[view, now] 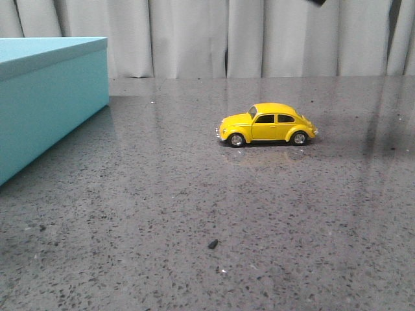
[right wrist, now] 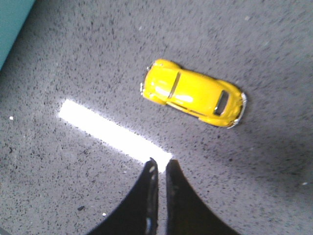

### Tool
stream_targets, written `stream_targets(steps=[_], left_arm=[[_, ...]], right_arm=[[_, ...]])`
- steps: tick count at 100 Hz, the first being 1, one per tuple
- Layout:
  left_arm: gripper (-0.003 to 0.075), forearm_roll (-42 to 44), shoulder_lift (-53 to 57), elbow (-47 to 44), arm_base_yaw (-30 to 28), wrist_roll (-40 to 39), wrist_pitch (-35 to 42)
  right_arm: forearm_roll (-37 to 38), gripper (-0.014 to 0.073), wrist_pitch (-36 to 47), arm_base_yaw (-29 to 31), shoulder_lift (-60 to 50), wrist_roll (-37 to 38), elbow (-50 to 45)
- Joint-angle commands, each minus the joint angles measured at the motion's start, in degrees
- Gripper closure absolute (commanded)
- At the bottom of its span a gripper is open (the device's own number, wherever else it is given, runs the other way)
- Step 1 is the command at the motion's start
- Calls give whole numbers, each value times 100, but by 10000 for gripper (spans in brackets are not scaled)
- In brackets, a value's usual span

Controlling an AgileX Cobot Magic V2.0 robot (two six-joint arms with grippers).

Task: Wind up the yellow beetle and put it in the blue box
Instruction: 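Lower the right gripper onto the roof of the yellow beetle car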

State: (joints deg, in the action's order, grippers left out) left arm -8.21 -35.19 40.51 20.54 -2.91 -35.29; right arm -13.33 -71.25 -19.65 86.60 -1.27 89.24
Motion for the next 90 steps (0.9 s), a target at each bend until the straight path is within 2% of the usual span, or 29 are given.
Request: stream_targets(steps=[1, 90], left_arm=[[739, -85, -38, 203, 45, -2, 385], [739, -1, -74, 192, 98, -2, 385]], right_arm=[[-299, 636, 101, -2, 67, -57, 185], [-315, 638, 575, -2, 1124, -57, 185]])
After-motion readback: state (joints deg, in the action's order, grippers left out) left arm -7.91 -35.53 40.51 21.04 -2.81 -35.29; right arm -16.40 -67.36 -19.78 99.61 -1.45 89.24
